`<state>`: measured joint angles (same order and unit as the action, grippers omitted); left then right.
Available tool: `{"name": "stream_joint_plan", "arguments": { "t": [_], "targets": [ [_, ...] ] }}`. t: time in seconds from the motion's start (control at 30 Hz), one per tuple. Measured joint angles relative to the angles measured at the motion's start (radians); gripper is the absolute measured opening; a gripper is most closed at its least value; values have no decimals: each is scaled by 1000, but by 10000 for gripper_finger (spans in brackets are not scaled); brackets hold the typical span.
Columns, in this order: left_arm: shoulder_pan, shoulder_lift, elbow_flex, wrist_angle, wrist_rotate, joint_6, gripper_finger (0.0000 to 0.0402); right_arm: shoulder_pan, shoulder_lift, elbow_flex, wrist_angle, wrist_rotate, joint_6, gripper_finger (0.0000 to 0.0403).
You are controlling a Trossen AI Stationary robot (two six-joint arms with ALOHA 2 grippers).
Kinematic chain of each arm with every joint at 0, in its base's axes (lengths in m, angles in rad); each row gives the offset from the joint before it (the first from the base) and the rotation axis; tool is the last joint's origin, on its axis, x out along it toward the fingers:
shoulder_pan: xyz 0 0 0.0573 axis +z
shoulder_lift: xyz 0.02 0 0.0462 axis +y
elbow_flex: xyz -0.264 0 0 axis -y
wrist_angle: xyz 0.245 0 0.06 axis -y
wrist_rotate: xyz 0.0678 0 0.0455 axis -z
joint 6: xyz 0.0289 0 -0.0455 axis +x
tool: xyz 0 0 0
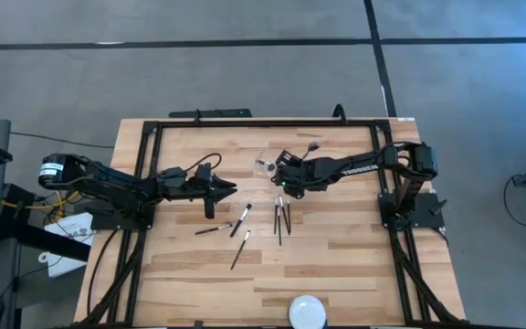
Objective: Put items in baskets/containers
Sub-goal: Put the black highlighter brush into the transparent organizer
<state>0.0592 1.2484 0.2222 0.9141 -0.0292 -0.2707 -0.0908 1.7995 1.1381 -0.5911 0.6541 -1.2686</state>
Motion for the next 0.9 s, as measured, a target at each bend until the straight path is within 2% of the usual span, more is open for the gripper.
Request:
{"name": "stream_joint_plan", "arguments": {
  "t": [0.47,0.9],
  "targets": [
    [-1,0,0,-2,0,0,81,9,-1,0,6,1,133,134],
    [-1,0,0,-9,0,0,81,6,-9,-1,4,-3,145,136]
  ]
}}
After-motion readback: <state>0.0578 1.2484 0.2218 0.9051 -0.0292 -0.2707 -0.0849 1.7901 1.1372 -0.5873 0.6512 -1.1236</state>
